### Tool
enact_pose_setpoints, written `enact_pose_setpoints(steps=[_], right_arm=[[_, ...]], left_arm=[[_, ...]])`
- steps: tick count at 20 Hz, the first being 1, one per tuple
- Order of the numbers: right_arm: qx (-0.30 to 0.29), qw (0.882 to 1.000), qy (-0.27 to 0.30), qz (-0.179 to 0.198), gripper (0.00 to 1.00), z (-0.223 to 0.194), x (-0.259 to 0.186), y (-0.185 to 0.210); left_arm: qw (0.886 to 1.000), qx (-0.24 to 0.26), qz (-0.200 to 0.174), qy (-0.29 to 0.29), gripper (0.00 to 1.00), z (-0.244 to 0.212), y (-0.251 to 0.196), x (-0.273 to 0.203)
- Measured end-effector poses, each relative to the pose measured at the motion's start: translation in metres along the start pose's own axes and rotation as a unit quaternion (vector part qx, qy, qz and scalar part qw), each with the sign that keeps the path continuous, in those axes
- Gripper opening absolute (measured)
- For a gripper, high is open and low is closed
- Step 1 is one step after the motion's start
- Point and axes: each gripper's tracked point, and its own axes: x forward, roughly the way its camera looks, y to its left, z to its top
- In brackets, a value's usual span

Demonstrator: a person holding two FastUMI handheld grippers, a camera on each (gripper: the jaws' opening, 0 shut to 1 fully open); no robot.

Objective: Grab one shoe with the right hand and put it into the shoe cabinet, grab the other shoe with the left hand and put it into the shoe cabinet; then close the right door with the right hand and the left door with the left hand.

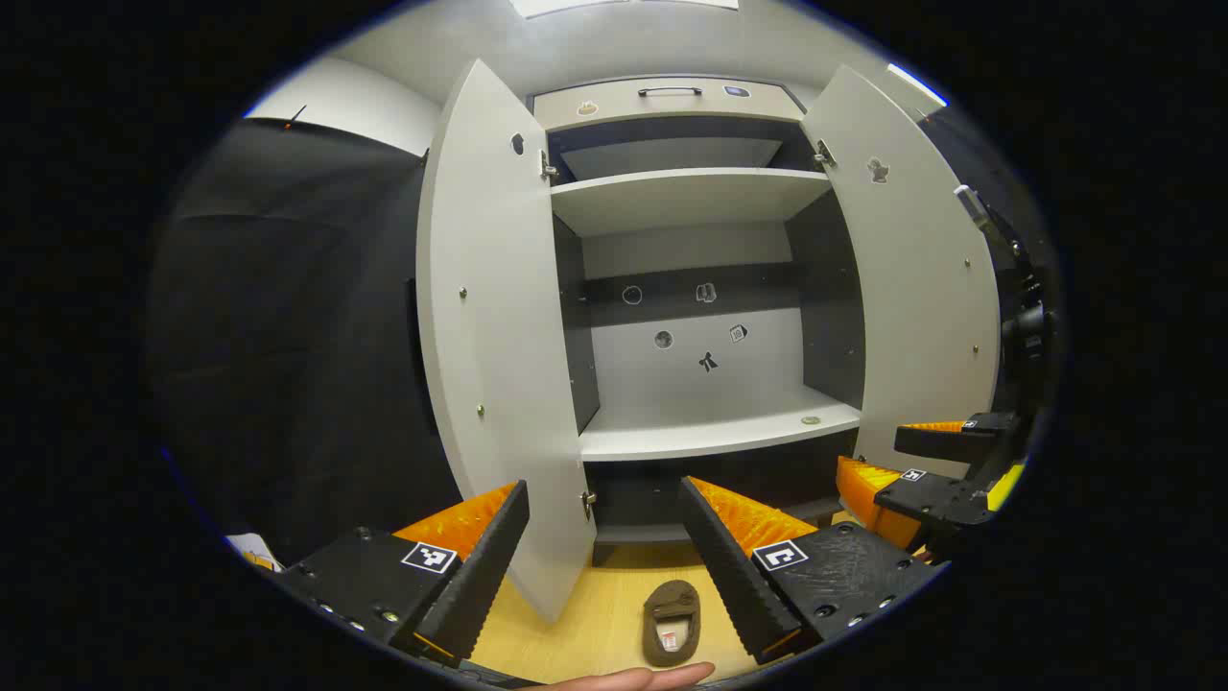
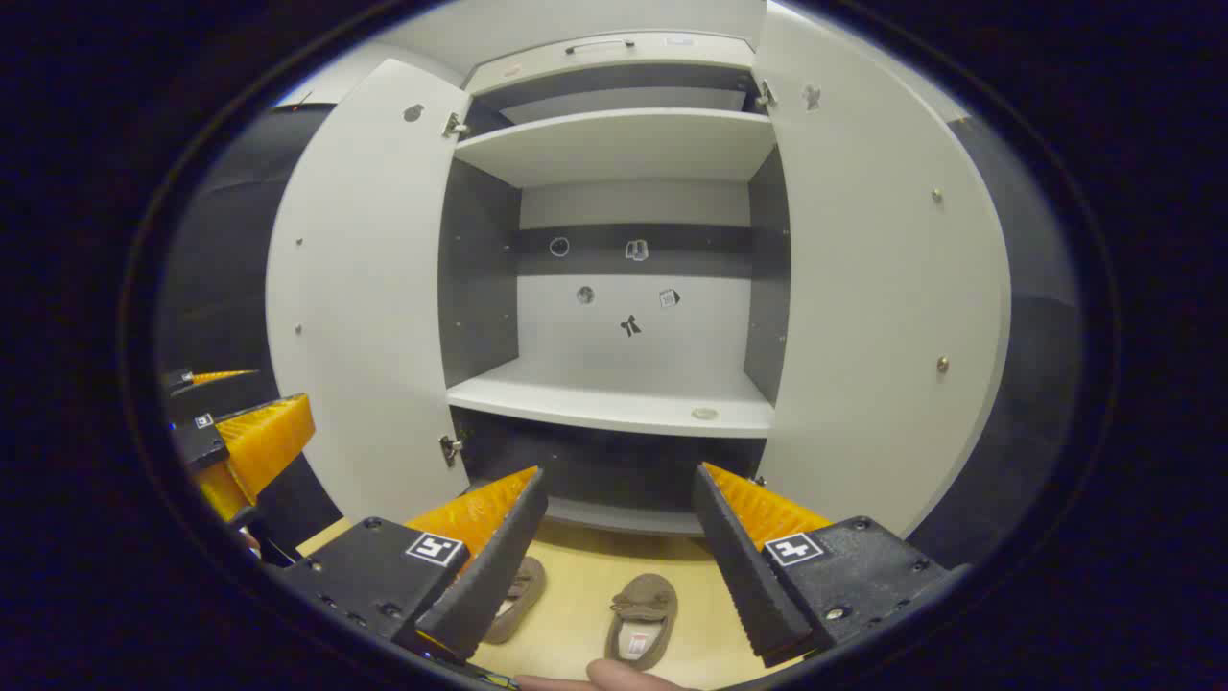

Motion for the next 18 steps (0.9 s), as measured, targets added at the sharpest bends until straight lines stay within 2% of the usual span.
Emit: enact_pose_setpoints(steps=[2,3,4,6,8,11,14,18], right_arm=[[0.011,1.000,0.005,-0.014,0.99,-0.001,-0.003,-0.005],[0.014,1.000,0.001,-0.027,0.99,0.001,-0.005,-0.008],[0.014,0.999,-0.009,-0.042,0.99,0.004,-0.007,-0.013],[0.009,0.997,-0.025,-0.069,0.99,0.009,-0.012,-0.020],[0.010,0.996,-0.030,-0.086,0.99,0.012,-0.017,-0.024],[0.014,0.995,-0.044,-0.090,0.99,0.014,-0.021,-0.021],[0.006,0.996,-0.058,-0.062,1.00,0.012,-0.020,-0.013],[-0.003,0.998,-0.050,-0.031,0.99,-0.001,-0.017,-0.014]], left_arm=[[1.000,0.000,-0.018,-0.005,0.96,-0.001,-0.007,0.000],[0.999,-0.001,-0.032,-0.007,1.00,-0.002,-0.011,0.000],[0.999,0.000,-0.043,-0.013,0.96,-0.003,-0.014,0.001],[0.998,0.008,-0.056,-0.030,0.96,-0.001,-0.016,0.003],[0.998,0.014,-0.066,-0.019,0.96,-0.009,-0.019,0.005],[0.998,0.007,-0.058,-0.035,0.96,-0.007,-0.016,0.001],[0.997,-0.012,-0.051,-0.050,0.96,-0.012,-0.013,-0.003],[0.999,-0.008,-0.040,-0.035,0.96,-0.018,-0.008,-0.003]])
